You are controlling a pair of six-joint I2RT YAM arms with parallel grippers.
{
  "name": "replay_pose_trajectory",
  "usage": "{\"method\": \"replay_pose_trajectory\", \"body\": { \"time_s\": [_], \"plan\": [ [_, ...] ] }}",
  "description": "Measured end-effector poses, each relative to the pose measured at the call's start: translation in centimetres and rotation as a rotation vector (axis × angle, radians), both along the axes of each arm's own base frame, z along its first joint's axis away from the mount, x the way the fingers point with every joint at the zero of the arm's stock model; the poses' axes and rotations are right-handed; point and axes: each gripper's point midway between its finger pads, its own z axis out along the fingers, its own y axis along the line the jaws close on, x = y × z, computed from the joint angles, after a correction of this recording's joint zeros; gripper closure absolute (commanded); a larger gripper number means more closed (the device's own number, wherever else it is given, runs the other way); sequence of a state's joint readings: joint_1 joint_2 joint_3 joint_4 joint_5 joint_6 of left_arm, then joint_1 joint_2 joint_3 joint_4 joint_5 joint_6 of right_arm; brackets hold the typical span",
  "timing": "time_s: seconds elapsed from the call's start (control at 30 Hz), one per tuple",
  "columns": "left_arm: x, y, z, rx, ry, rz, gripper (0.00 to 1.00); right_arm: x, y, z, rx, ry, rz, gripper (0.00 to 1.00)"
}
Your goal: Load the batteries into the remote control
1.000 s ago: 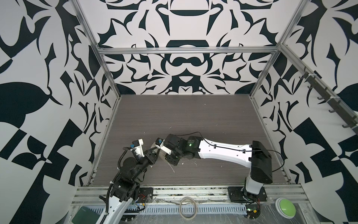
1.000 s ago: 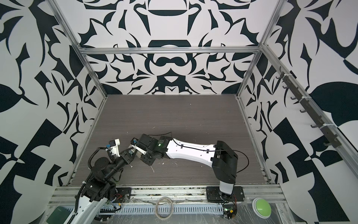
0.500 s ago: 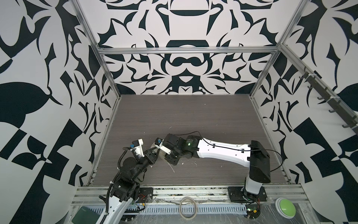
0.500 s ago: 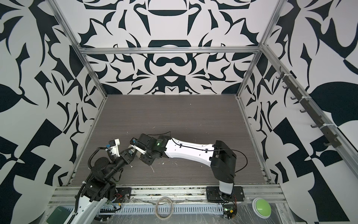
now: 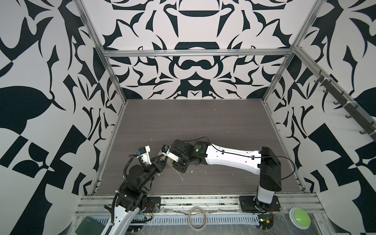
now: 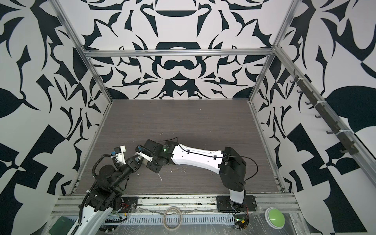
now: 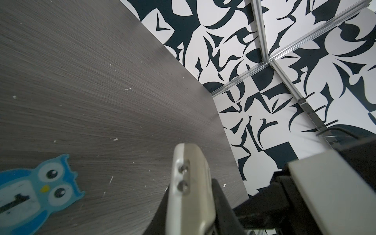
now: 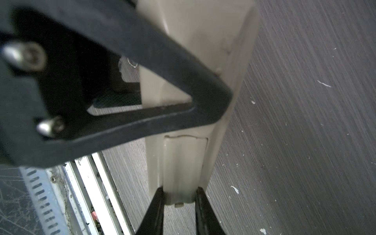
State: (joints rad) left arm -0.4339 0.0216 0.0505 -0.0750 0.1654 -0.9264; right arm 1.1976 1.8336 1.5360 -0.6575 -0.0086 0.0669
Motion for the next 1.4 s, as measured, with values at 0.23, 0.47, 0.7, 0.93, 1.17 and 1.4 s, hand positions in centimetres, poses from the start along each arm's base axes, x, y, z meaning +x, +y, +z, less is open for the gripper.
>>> {"method": "replay_pose_trajectory", "body": {
  "time_s": [0.23,0.47,0.7,0.93,1.17,1.4],
  "plan": [
    [0.02,0.01,0.02,0.000,-0.002,0.001,1.00,-0.11,0.10,0.02,0.003,0.002,0.013,0.96],
    [0.01,-0.08,0.12,-0.003,-0.008,-0.005,1.00,-0.12,0.12,0.00,0.005,0.002,0.013,0.90],
    [-0.15,-0.39,0.22,-0.009,-0.016,-0.027,1.00,-0.25,-0.12,0.15,0.009,0.005,0.011,0.87],
    [-0.17,-0.42,0.23,-0.010,-0.017,-0.029,1.00,-0.25,-0.13,0.14,0.009,0.006,0.007,0.80],
    [-0.22,-0.48,0.24,-0.010,-0.017,-0.034,1.00,-0.28,-0.21,0.13,0.009,0.007,0.005,0.69],
    [-0.61,-0.94,0.35,-0.018,-0.017,-0.069,1.00,-0.27,-0.11,0.51,0.025,0.000,0.010,0.69]
  ]
}}
